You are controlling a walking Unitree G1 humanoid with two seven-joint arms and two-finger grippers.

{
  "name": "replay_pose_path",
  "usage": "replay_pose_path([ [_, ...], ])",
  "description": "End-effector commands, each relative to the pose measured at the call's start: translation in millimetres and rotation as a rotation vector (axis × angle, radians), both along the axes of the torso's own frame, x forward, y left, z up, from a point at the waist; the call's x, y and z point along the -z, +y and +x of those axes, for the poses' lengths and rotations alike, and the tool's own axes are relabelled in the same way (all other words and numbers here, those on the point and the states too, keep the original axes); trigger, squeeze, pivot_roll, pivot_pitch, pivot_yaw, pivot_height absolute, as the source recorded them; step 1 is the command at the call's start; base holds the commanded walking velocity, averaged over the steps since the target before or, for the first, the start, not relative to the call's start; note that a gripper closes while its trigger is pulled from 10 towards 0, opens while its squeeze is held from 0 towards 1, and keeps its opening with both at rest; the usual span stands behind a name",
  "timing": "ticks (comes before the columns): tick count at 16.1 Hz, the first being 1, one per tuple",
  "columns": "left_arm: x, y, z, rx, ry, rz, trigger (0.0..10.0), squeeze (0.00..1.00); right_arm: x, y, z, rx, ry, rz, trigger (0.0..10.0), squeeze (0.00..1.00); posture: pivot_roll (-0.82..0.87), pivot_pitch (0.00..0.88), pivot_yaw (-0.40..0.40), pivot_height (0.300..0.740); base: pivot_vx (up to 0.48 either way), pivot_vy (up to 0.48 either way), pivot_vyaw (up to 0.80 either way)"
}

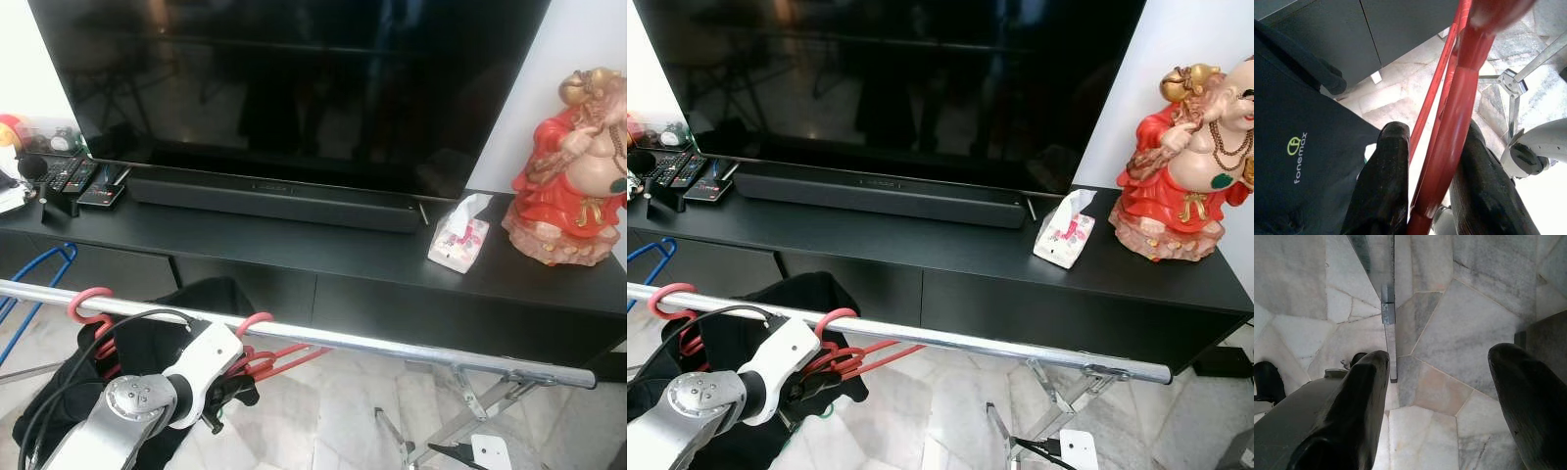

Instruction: Hang hanger

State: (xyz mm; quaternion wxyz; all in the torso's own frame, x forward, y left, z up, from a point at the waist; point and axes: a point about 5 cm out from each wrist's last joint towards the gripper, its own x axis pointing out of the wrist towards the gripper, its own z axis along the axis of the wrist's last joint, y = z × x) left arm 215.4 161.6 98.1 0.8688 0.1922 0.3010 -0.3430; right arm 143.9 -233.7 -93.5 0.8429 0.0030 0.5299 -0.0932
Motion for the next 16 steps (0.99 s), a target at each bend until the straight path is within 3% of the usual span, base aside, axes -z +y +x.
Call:
replay_pose_path([
  [1, 20, 1.2, -13.7, 0.014, 0.111, 0.043, 10.0, 0.0, -1, -2.5, 0.7, 0.004, -0.001, -0.007, 10.0, 0.0, 0.06, 0.0, -0.094, 0.74, 0.0, 0.0, 0.0],
  [2, 20, 1.8, -12.9, 0.006, 0.108, 0.041, 10.0, 0.0, -1, -2.6, 0.7, 0.004, -0.001, -0.007, 10.0, 0.0, 0.06, 0.0, -0.094, 0.74, 0.0, 0.0, 0.0],
  [3, 20, 2.5, -10.5, -0.014, 0.098, 0.03, 10.0, 0.91, -1, -2.5, 0.7, 0.004, -0.001, -0.007, 10.0, 0.0, 0.06, 0.0, -0.094, 0.74, 0.0, 0.0, 0.0],
  [4, 20, 3.0, -8.7, -0.029, 0.092, 0.024, 10.0, 1.0, -1, -2.5, 0.7, 0.005, -0.001, -0.006, 10.0, 0.0, 0.06, 0.0, -0.094, 0.74, 0.0, 0.0, 0.0],
  [10, 15, 11.3, -5.5, -0.031, 0.069, 0.012, 10.0, 1.0, -1, -2.5, 0.7, 0.004, -0.002, -0.007, 10.0, 0.0, 0.06, 0.0, -0.094, 0.74, 0.0, 0.0, 0.0],
  [16, 0, 19.2, -9.4, 0.005, 0.026, -0.087, 10.0, 1.0, -1, -2.6, 0.1, 0.002, 0.001, -0.007, 10.0, 0.0, 0.07, 0.0, -0.099, 0.74, 0.0, 0.0, 0.0],
])
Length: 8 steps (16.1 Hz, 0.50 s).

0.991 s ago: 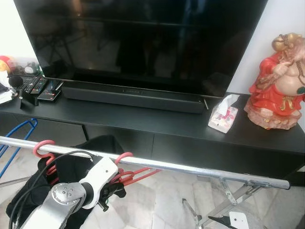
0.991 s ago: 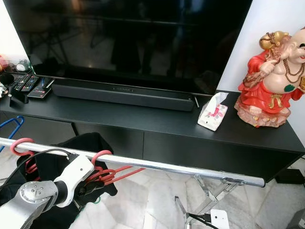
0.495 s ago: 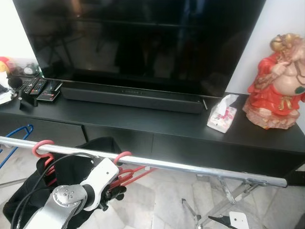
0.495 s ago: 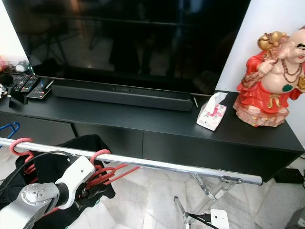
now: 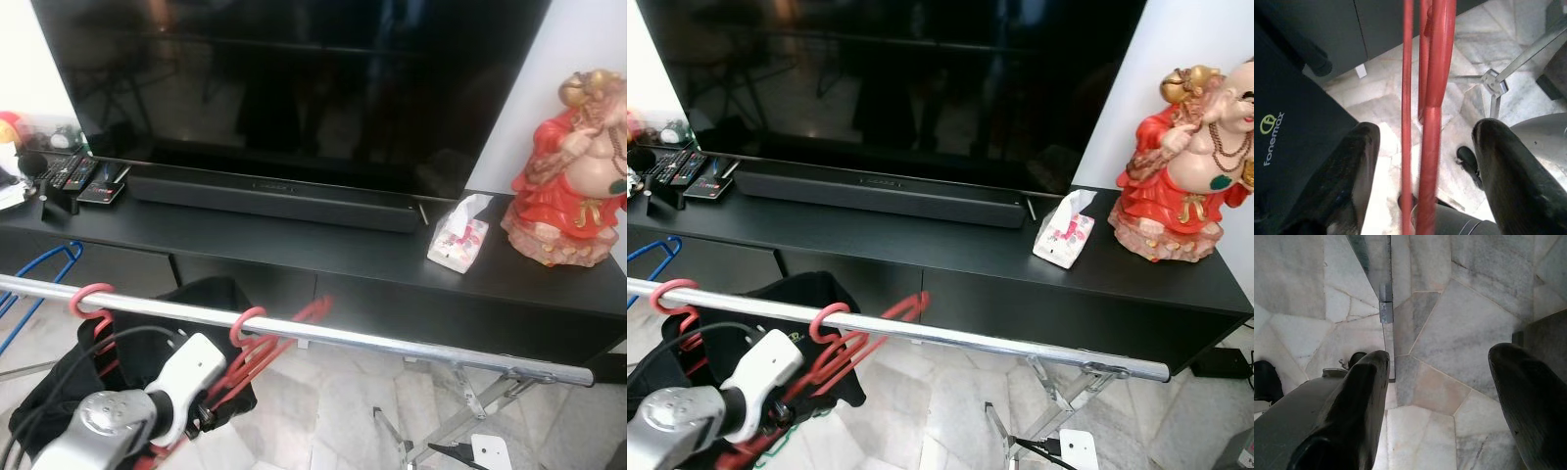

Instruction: Hang hanger

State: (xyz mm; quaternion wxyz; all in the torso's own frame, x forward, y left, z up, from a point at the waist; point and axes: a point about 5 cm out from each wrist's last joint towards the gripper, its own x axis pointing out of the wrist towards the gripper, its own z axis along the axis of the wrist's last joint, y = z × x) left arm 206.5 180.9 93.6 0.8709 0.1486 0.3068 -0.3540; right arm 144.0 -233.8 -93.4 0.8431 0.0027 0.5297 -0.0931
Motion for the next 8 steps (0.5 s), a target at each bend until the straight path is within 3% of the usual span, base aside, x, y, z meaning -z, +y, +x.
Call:
replay_pose_path([
  [1, -5, -0.7, -0.8, 0.017, -0.022, -0.018, 10.0, 1.0, -1, -2.7, -0.2, 0.003, 0.001, -0.006, 10.0, 0.0, 0.07, 0.0, -0.1, 0.74, 0.0, 0.0, 0.0],
  [2, -7, -1.7, -0.8, 0.017, -0.032, -0.041, 10.0, 1.0, -1, -2.8, -0.2, 0.002, 0.001, -0.007, 10.0, 0.0, 0.07, 0.0, -0.1, 0.74, 0.0, 0.0, 0.0],
  [3, -11, -3.0, -1.7, 0.025, -0.041, -0.089, 10.0, 0.87, -1, -2.9, -0.2, 0.002, 0.001, -0.007, 10.0, 0.0, 0.07, 0.0, -0.101, 0.74, 0.0, 0.0, 0.0],
  [5, -22, -3.7, -4.7, 0.037, -0.071, -0.21, 10.0, 0.0, -1, -3.0, -0.1, 0.0, 0.002, -0.007, 10.0, 0.0, 0.07, 0.0, -0.101, 0.74, 0.0, 0.0, 0.0],
  [8, -35, -0.5, -28.5, 0.107, -0.054, -0.434, 10.0, 0.0, 0, -3.0, -0.9, 0.0, 0.004, -0.007, 10.0, 0.0, 0.07, 0.0, -0.098, 0.74, 0.0, 0.0, 0.0],
])
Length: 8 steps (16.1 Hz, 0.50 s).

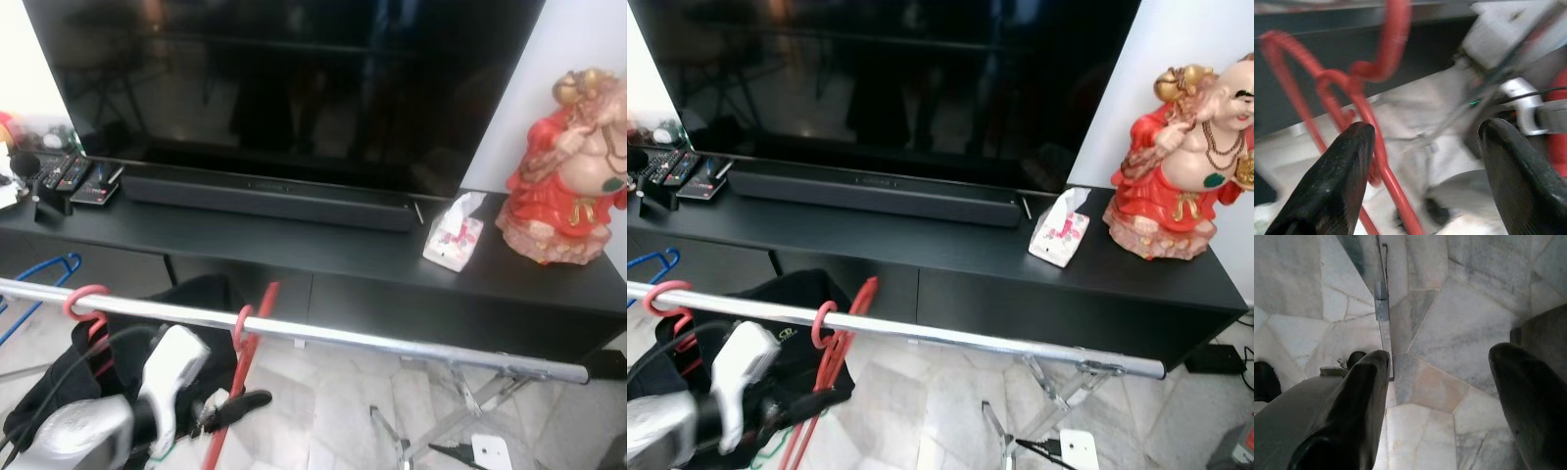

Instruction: Hang hanger

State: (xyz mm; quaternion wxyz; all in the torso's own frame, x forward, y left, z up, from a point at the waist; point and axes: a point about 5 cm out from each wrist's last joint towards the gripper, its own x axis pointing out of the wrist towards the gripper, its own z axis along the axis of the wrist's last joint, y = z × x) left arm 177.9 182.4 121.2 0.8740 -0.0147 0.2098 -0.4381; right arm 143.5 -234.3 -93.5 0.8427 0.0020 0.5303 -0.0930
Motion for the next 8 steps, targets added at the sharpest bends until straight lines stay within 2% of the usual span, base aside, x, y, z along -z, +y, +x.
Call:
replay_pose_path([
  [1, -7, 0.9, -8.9, 0.036, -0.013, -0.08, 10.0, 0.0, 0, -2.4, -0.7, 0.002, 0.002, -0.005, 10.0, 0.0, 0.07, 0.0, -0.095, 0.74, 0.0, 0.0, 0.0],
  [2, -6, 3.6, -12.6, 0.024, -0.01, -0.104, 10.0, 0.0, 0, -2.4, -0.8, 0.002, 0.003, -0.005, 10.0, 0.0, 0.07, 0.0, -0.095, 0.74, 0.0, 0.0, 0.0],
  [3, 2, 10.4, -22.3, 0.005, 0.005, -0.132, 10.0, 0.0, 0, -2.4, -0.9, 0.001, 0.004, -0.005, 10.0, 0.0, 0.07, 0.0, -0.095, 0.74, 0.0, 0.0, 0.0],
  [5, 16, 17.0, -39.3, 0.033, 0.07, -0.12, 10.0, 0.0, 0, -2.3, -0.9, -0.001, 0.005, -0.004, 10.0, 0.0, 0.07, 0.0, -0.095, 0.74, 0.0, 0.0, 0.0],
  [6, 25, 21.2, -48.0, 0.045, 0.122, -0.085, 10.0, 0.0, 0, -2.2, -1.0, -0.004, 0.006, -0.005, 10.0, 0.0, 0.08, 0.0, -0.097, 0.74, 0.0, 0.0, 0.0],
  [7, 38, 26.2, -54.7, 0.063, 0.178, 0.0, 10.0, 0.0, 0, -2.2, -1.1, -0.005, 0.007, -0.005, 10.0, 0.0, 0.08, 0.0, -0.097, 0.74, 0.0, 0.0, 0.0],
  [8, 58, 37.1, -60.9, 0.04, 0.264, 0.116, 10.0, 0.0, 0, -2.1, -1.1, -0.006, 0.007, -0.006, 10.0, 0.0, 0.08, 0.0, -0.096, 0.74, 0.0, 0.0, 0.0],
])
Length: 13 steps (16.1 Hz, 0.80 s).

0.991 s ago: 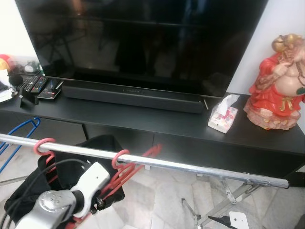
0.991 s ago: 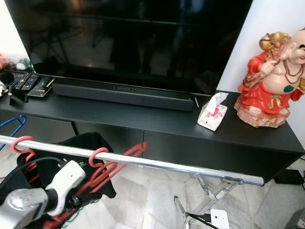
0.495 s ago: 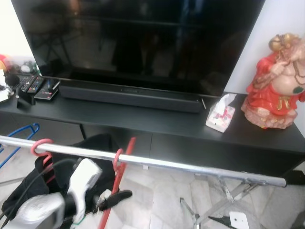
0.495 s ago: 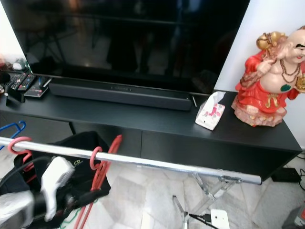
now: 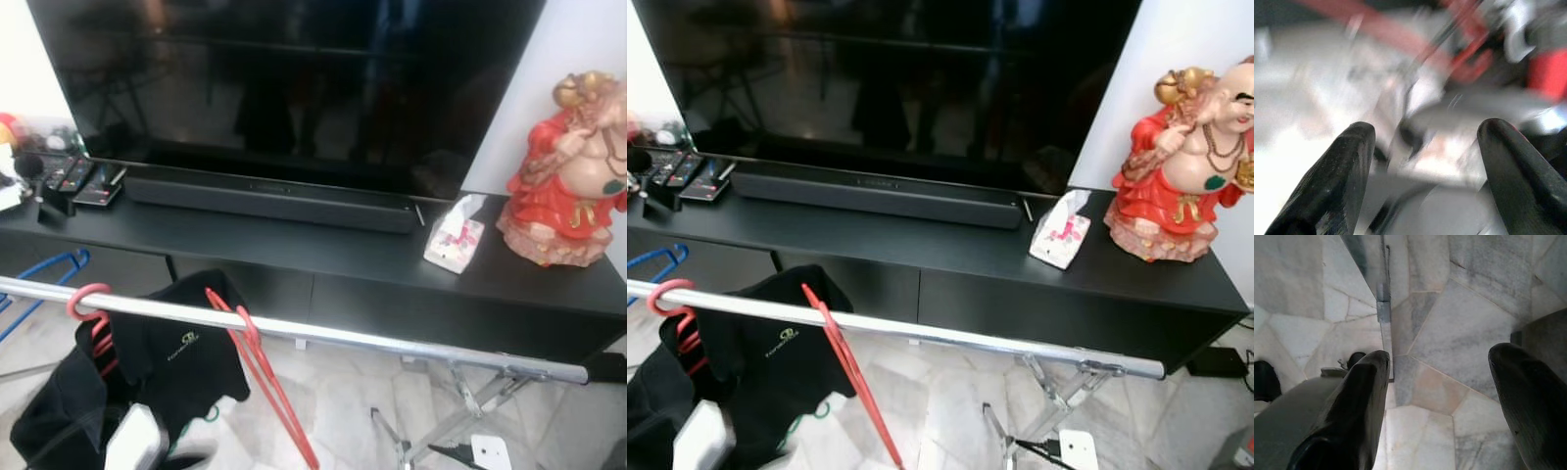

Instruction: Hang hanger

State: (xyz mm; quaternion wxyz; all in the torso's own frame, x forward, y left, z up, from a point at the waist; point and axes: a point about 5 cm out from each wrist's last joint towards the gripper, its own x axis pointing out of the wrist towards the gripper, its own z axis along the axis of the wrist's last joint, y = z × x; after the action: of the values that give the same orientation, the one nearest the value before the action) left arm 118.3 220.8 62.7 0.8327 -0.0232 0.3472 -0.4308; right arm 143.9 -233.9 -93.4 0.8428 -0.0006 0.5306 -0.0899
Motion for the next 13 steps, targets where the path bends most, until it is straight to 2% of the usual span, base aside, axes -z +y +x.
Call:
replay_pose_path([
  [1, 29, 17.3, 9.8, -0.127, 0.013, 0.213, 10.0, 0.0, 0, -2.6, -1.6, 0.002, 0.006, -0.005, 10.0, 0.0, 0.08, 0.0, -0.096, 0.74, 0.0, 0.0, 0.0],
  [2, 42, 26.1, 16.0, -0.215, 0.017, 0.301, 10.0, 0.0, 0, -2.6, -1.6, 0.002, 0.006, -0.005, 10.0, 0.0, 0.08, 0.0, -0.096, 0.74, 0.0, 0.0, 0.0],
  [3, 70, 42.8, 26.7, -0.412, 0.04, 0.476, 10.0, 0.0, 0, -2.5, -1.8, 0.003, 0.007, -0.005, 10.0, 0.0, 0.08, 0.0, -0.097, 0.74, 0.0, 0.0, 0.0],
  [4, 81, 46.3, 29.0, -0.501, 0.054, 0.517, 10.0, 0.0, 0, -2.3, -2.1, 0.003, 0.007, -0.005, 10.0, 0.0, 0.07, 0.0, -0.097, 0.74, 0.0, 0.0, 0.0],
  [5, 91, 47.5, 31.0, -0.584, 0.06, 0.543, 10.0, 0.0, 0, -2.0, -2.3, 0.004, 0.008, -0.005, 10.0, 0.0, 0.07, 0.0, -0.096, 0.74, 0.0, 0.0, 0.0],
  [6, 109, 42.5, 29.4, -0.666, 0.106, 0.539, 10.0, 0.0, 1, -1.9, -2.6, 0.006, 0.008, -0.006, 10.0, 0.0, 0.06, 0.0, -0.096, 0.74, 0.0, 0.0, 0.0],
  [7, 126, 33.3, 23.4, -0.693, 0.168, 0.548, 10.0, 0.0, 1, -1.7, -2.6, 0.009, 0.006, -0.006, 10.0, 0.0, 0.06, 0.0, -0.095, 0.74, 0.0, 0.0, 0.0],
  [10, 145, 24.8, 16.5, -0.768, 0.219, 0.58, 10.0, 0.0, 1, -1.8, -2.8, 0.017, 0.003, -0.007, 10.0, 0.0, 0.05, 0.0, -0.095, 0.74, 0.0, 0.0, 0.0],
  [13, 155, 16.5, 11.4, -0.827, 0.272, 0.542, 10.0, 0.0, 1, -1.8, -3.6, 0.022, 0.003, -0.008, 10.0, 0.0, 0.04, 0.0, -0.089, 0.74, 0.0, 0.0, 0.0],
])
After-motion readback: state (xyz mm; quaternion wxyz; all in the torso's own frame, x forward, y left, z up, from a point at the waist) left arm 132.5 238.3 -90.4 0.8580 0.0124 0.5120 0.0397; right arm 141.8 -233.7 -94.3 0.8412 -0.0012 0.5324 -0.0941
